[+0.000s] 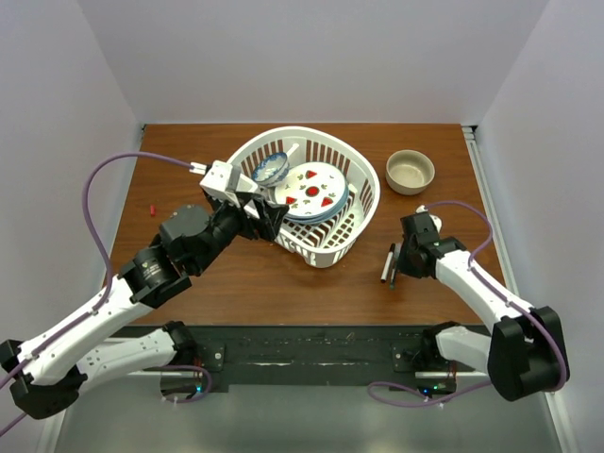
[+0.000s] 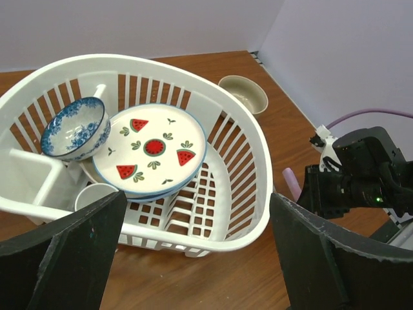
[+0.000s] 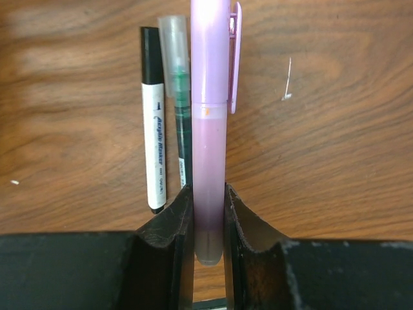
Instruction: Insert the pens into the pen caps
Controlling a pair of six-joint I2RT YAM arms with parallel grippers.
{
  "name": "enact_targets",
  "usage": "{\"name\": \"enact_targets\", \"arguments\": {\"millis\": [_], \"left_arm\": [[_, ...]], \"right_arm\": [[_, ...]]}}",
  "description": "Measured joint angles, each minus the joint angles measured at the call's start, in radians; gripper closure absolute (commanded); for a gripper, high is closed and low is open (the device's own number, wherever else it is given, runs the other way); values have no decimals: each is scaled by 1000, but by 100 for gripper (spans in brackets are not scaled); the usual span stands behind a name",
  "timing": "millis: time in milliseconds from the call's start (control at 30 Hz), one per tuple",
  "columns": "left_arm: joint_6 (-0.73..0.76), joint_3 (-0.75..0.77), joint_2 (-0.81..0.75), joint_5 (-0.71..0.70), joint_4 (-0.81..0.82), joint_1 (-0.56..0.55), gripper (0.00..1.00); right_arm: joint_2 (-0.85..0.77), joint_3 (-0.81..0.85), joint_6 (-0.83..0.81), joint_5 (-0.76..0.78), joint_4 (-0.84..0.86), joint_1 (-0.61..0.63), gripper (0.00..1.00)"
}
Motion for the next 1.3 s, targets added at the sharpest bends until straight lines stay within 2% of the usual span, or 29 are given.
{"name": "enact_targets", "arguments": {"millis": [400, 533, 700, 967, 1133, 1167, 1300], "left_arm": [[-73, -5, 40, -76, -51, 40, 0], [-120, -3, 63, -104, -85, 77, 0], [-184, 17, 110, -125, -154, 159, 0], [-284, 24, 119, -141, -233, 346, 1], [-364, 27, 149, -87, -277, 560, 5], [-386, 25, 158, -74, -286, 612, 5], [-446, 8, 190, -113, -333, 756, 8]], "right_arm": [[84, 0, 84, 15, -31, -4, 77], [102, 0, 97, 31, -38, -4, 69], [114, 0, 98, 32, -38, -4, 65], [113, 32, 86, 22, -62, -4, 55], [29, 140, 51, 1, -111, -4, 48], [2, 157, 43, -6, -117, -4, 43], [-118, 203, 14, -49, -143, -4, 40]]}}
